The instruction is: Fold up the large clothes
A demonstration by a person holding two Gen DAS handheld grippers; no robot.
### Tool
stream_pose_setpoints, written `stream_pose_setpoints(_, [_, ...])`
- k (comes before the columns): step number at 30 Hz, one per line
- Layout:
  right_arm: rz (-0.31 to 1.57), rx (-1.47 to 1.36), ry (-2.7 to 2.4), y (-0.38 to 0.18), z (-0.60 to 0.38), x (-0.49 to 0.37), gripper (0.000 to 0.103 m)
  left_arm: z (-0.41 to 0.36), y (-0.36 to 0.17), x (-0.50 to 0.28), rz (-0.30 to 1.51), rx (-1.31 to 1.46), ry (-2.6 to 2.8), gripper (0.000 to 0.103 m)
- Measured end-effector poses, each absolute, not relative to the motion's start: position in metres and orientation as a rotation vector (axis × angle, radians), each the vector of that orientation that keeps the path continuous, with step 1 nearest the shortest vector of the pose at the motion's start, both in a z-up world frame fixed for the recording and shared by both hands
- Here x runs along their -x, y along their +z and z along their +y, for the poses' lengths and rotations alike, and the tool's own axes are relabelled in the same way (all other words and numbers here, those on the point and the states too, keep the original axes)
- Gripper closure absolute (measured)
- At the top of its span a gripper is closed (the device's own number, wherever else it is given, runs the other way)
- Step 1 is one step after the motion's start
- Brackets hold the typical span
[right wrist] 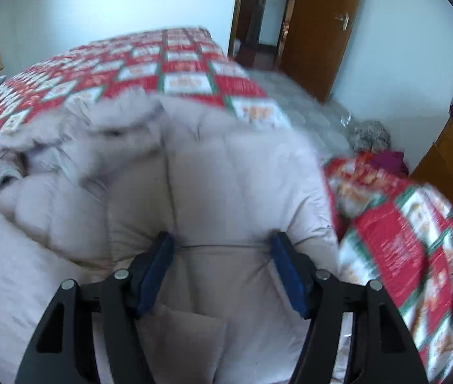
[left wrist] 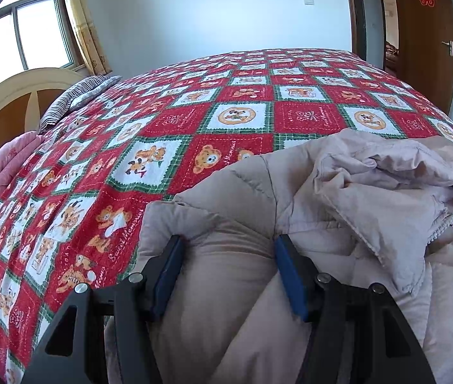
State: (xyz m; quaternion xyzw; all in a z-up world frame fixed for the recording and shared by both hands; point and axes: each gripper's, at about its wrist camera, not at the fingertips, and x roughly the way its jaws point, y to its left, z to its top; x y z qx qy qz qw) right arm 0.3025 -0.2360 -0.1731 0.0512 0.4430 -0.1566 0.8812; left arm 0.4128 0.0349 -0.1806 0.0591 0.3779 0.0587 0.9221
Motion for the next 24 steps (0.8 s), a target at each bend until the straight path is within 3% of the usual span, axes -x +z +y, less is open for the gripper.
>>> stream_pose_setpoints(15, [0.879, -0.074, -0.384, -0.167, -0.232, -0.308, 0.024, 0.045, -0.171, -0.404, 0.83, -0.11, 0.064, 0.041])
stream_pose_setpoints(19, [0.732, -0.08, -0.269, -0.118, -0.225, -0.248, 0.028, 0.071, -0.14, -0.353, 0.756, -0.007, -0.072, 0.041])
stream_pose_setpoints(24, [0.719, -0.022, -0.209, -0.093, -0.216, -0.184, 0.026, 0.09, -0.12, -0.285, 0.699, 0.038, -0.154, 0.041])
